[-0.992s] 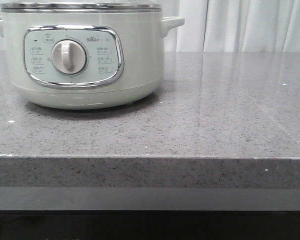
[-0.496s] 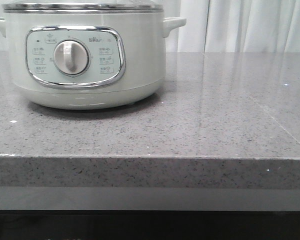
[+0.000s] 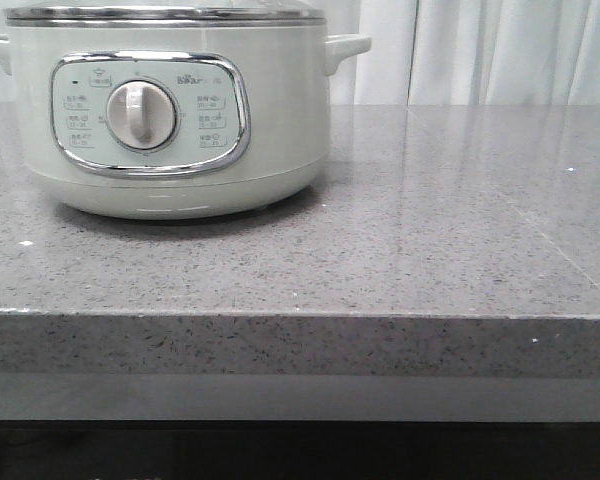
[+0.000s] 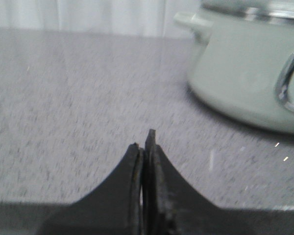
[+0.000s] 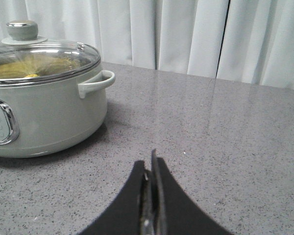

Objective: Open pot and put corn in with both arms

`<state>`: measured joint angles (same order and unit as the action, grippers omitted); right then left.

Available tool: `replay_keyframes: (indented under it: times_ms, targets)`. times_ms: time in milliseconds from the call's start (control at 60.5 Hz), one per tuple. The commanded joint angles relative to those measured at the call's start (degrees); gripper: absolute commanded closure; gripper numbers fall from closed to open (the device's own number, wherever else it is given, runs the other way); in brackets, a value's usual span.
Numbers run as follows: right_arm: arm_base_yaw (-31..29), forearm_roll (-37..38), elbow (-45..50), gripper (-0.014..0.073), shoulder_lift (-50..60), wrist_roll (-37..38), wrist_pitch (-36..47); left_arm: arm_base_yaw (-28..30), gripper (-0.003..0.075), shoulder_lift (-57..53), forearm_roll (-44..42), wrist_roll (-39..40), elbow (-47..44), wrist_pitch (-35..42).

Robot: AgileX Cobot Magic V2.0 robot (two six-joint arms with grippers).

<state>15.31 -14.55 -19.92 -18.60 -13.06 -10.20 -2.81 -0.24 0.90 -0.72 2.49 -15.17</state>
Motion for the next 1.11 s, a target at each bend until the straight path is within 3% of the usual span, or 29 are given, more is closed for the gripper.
replay_keyframes:
  times_ms: [0,231,1091]
  targets:
    - [-0.18,0.19,-1.47,0.0658,-0.46,-0.35,4.72,0.65,0.0738,-1.47,0.75,0.72,-0.83,5.19]
    - [-0.18,0.19,-1.47,0.0658,-0.46,-0.35,4.72,0.65,0.0738,-1.47,0.92,0.72,-2.88,8.47]
    - [-0.18,0.19,-1.47,0.0658,-0.46,-0.35,4.74,0.65,0.0738,-1.47,0.92,0.72,-2.88,8.47]
